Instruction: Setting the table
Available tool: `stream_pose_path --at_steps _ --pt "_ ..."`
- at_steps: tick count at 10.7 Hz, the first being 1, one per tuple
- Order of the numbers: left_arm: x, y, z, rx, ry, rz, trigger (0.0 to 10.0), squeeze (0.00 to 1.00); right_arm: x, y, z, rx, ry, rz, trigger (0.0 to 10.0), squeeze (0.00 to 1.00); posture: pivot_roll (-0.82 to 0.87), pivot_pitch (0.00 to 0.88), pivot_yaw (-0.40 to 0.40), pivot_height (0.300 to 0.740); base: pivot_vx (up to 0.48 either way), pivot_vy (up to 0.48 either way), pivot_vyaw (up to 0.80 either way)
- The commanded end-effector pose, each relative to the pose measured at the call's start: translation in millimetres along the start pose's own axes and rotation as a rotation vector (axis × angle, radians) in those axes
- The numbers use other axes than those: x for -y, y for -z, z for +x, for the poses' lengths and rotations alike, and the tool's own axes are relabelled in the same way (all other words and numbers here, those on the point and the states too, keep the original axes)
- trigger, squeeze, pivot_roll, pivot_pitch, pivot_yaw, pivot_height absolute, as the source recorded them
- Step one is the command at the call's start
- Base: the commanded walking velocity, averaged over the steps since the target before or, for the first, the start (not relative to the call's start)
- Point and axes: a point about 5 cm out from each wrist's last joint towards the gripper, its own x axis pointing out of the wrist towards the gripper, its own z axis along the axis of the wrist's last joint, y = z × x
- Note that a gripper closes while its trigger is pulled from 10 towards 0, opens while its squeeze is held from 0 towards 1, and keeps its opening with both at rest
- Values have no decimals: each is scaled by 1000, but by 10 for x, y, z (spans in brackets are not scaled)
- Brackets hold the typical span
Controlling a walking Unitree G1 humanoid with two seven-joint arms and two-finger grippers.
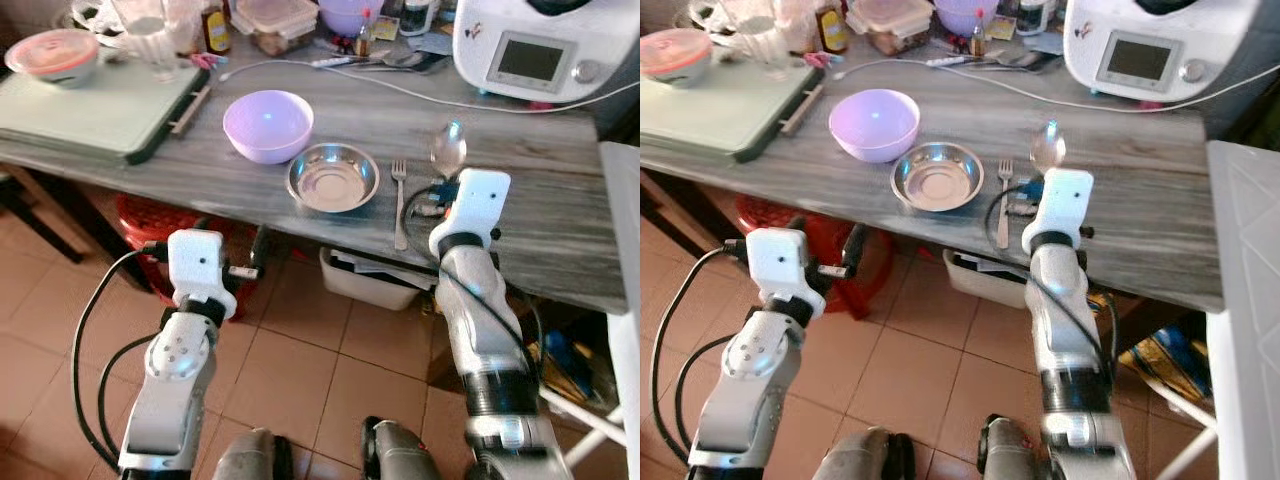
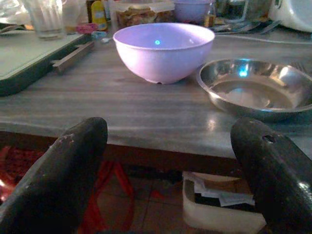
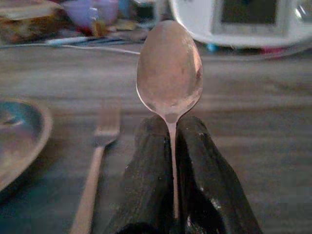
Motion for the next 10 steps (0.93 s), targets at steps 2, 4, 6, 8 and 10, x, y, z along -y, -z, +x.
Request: stream_pose_path --at_steps 2,4,6,8,10 --pt "-34 -25 -23 -9 -4 10 10000 0 -34 -42 83 -21 33 12 0 0 45 207 85 740 0 0 0" --pt "-34 -33 -68 -26 14 21 10000 0 -43 41 101 -82 55 35 1373 0 59 239 101 740 0 0 0" --pt "-61 -30 -110 -41 18 29 10000 0 -76 184 41 -159 68 73 10000 0 73 249 111 740 0 0 0" --pt "-68 -35 -119 -51 22 33 10000 0 -126 261 -5 -195 70 71 10000 0 79 256 112 740 0 0 0" --pt "-57 -46 -114 -55 27 31 10000 0 -173 257 11 -201 59 99 10000 0 76 257 113 740 0 0 0"
